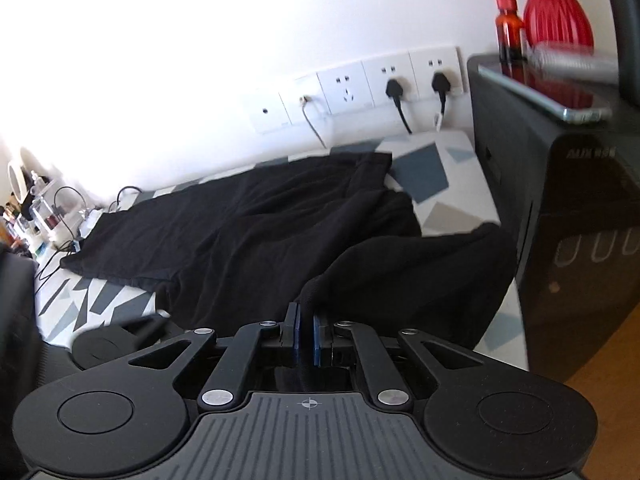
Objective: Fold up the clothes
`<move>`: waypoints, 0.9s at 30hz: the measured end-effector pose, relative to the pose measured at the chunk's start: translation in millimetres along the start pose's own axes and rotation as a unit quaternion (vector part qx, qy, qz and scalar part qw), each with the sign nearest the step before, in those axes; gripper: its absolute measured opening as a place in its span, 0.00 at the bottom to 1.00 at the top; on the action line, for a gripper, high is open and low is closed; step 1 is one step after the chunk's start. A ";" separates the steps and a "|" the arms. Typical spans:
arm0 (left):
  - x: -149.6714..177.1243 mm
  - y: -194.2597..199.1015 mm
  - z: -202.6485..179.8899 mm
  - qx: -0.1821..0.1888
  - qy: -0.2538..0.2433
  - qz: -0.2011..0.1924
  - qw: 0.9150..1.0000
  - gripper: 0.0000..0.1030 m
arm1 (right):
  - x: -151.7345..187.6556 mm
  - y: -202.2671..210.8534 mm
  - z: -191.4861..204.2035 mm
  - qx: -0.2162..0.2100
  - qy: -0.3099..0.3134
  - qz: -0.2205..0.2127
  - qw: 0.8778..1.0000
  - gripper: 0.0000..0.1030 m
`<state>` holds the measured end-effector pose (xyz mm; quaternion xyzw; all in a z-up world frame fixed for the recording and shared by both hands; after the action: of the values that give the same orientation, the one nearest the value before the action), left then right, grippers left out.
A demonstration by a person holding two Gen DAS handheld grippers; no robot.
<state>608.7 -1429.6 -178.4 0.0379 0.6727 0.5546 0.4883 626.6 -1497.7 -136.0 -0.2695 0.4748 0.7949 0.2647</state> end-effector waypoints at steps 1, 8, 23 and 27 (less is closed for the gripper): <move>1.0 -2.6 -2.0 -0.013 -0.010 -0.001 1.000 0.99 | -1.5 1.9 -1.2 -0.004 -0.006 -0.002 1.000 0.05; -4.8 -5.5 7.7 -0.074 -0.009 -0.023 0.997 0.78 | -6.7 7.3 -0.8 -0.039 -0.039 -0.016 0.998 0.05; -4.0 82.5 116.8 -0.118 0.150 -0.086 0.978 0.10 | -3.8 26.8 -68.5 0.067 -0.139 -0.067 0.986 0.62; -7.1 130.5 167.0 -0.165 0.203 -0.132 0.956 0.07 | 10.5 12.6 -86.8 0.097 -0.158 -0.041 0.982 0.63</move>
<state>665.1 -1265.5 -56.5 -0.2460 0.6556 0.5846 0.4097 625.9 -1579.0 -170.5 -0.1326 0.4905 0.7663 0.3932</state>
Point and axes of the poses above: each gripper's, at about its wrist camera, not at the fingertips, and y roughly against the way its jaws point, z to its left, x to its underside, the point moved 9 cm from there along -y, roughly the way its jaws point, and after that the axes turned 3 degrees about -x, right-handed, at the moved point
